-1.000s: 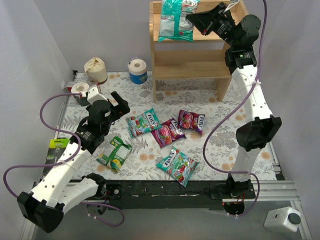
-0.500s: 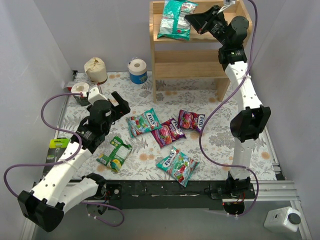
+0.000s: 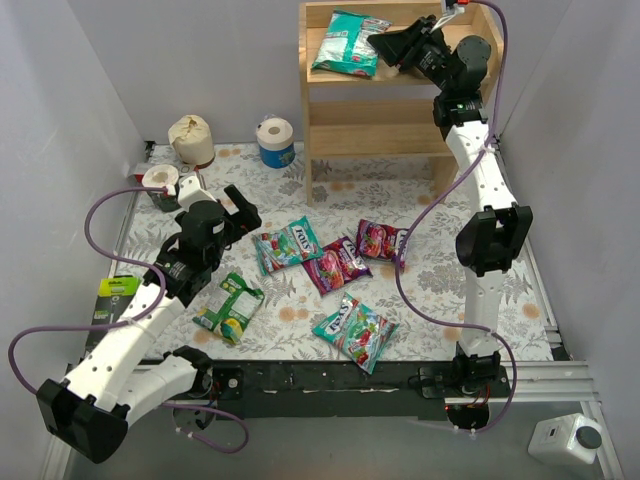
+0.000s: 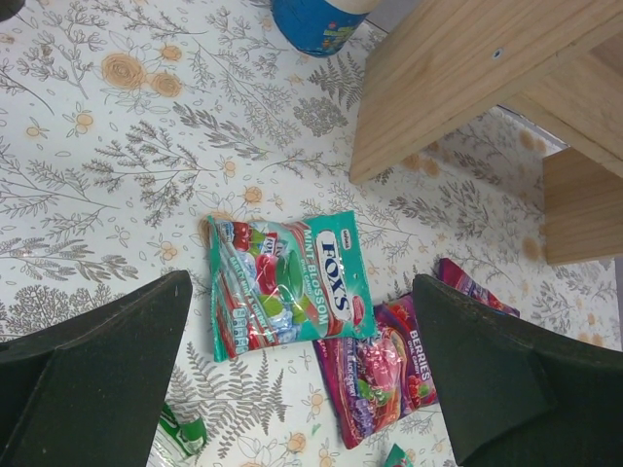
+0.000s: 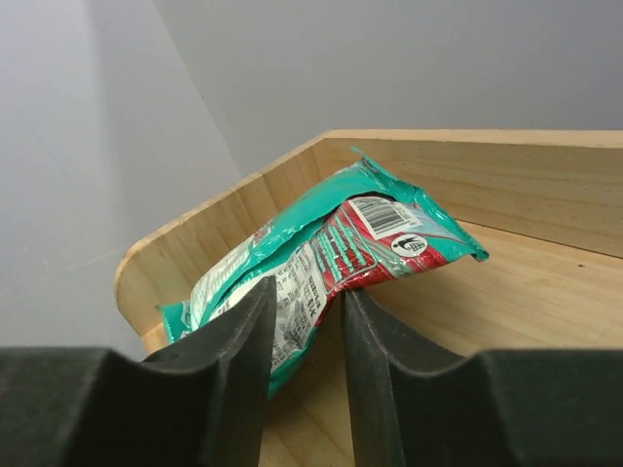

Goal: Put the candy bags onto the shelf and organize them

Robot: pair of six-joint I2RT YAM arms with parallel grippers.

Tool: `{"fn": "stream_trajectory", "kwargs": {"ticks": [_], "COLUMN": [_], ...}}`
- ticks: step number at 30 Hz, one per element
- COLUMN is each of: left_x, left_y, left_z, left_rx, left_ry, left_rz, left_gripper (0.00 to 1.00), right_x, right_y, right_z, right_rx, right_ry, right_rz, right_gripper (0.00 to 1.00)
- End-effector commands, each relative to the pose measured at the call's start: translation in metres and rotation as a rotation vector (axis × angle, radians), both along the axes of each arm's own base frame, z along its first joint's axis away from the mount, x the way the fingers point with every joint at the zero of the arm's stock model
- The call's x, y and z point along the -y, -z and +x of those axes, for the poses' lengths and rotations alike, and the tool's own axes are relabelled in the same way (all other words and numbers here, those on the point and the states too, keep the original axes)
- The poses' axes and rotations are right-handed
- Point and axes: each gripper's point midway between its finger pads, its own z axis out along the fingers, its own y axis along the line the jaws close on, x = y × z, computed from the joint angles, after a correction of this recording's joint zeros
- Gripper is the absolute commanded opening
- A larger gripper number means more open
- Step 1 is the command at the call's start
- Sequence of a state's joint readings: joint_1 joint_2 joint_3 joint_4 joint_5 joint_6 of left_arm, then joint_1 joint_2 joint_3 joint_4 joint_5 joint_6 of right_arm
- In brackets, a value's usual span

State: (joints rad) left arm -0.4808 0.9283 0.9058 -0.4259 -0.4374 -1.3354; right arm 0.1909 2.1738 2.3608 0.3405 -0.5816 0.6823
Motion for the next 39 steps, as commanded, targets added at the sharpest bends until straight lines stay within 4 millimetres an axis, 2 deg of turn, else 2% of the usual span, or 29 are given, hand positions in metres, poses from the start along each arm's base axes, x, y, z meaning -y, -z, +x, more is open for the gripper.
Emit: {"fn": "stream_trajectory", "kwargs": {"ticks": [1,2,4,7,9,10,12,13,14,18,23,24,29,31,34,35,36,37,38,39], "left_x": [0.001,0.002,0.002,0.003,0.002,0.002,0.002,0.002,0.002,0.003,0.002,0.002,0.001,0.001,0.002,0.002,0.002,0.002,0.002,0.002], "left_y": [0.005,0.007,0.007,0.008,0.009,0.009,0.009,0.009,0.010,0.010,0.010,0.010,0.009,0.010,0.010,0.010,0.010,0.010,0.010,0.010], "left_z": [0.000,0.000,0.000,0.000,0.000,0.000,0.000,0.001,0.001,0.000,0.000,-0.001,-0.001,-0.002,-0.002,-0.002,-0.002,-0.002,-0.002,-0.002], "left_rx": [-0.013,-0.018,-0.017,-0.021,-0.022,-0.021,-0.022,-0.023,-0.025,-0.025,-0.025,-0.024,-0.020,-0.021,-0.021,-0.021,-0.021,-0.020,-0.020,-0.022], "left_ry": [0.003,0.003,0.004,0.004,0.004,0.002,0.002,0.001,0.002,0.003,0.001,0.001,0.001,0.001,0.003,0.002,0.002,0.002,0.003,0.001], "left_rz": [0.003,0.001,0.000,-0.001,0.002,0.000,0.001,0.000,0.000,-0.003,-0.003,-0.003,-0.006,-0.005,-0.005,-0.008,-0.007,-0.009,-0.011,-0.013], "left_gripper": [0.98,0.98,0.98,0.98,0.98,0.98,0.98,0.98,0.98,0.98,0.98,0.98,0.98,0.98,0.98,0.98,0.98,0.98,0.98,0.98], "right_x": [0.009,0.009,0.012,0.015,0.016,0.016,0.010,0.015,0.014,0.013,0.019,0.021,0.032,0.034,0.034,0.033,0.034,0.034,0.031,0.032], "right_y": [-0.028,-0.028,-0.029,-0.034,-0.030,-0.036,-0.033,-0.040,-0.036,-0.045,-0.055,-0.057,-0.058,-0.059,-0.057,-0.051,-0.054,-0.050,-0.022,-0.026], "right_z": [-0.008,-0.007,-0.005,-0.002,0.001,-0.001,-0.004,-0.005,-0.005,-0.016,-0.021,-0.022,-0.019,-0.019,-0.023,-0.024,-0.030,-0.031,-0.028,-0.037], "right_rx": [0.088,0.087,0.080,0.098,0.083,0.109,0.104,0.134,0.126,0.153,0.177,0.182,0.172,0.170,0.140,0.118,0.114,0.088,0.021,0.016], "right_ry": [0.051,0.058,0.090,0.176,0.232,0.286,0.327,0.391,0.414,0.490,0.562,0.570,0.635,0.643,0.631,0.621,0.618,0.610,0.596,0.588], "right_rz": [-0.002,-0.003,-0.006,-0.032,-0.068,-0.090,-0.131,-0.158,-0.181,-0.216,-0.230,-0.230,-0.238,-0.236,-0.230,-0.239,-0.231,-0.217,-0.254,-0.246], "right_gripper": [0.44,0.49,0.52,0.53,0.53,0.53,0.53,0.53,0.54,0.56,0.68,0.73,0.82,0.82,0.71,0.69,0.67,0.66,0.65,0.64]}}
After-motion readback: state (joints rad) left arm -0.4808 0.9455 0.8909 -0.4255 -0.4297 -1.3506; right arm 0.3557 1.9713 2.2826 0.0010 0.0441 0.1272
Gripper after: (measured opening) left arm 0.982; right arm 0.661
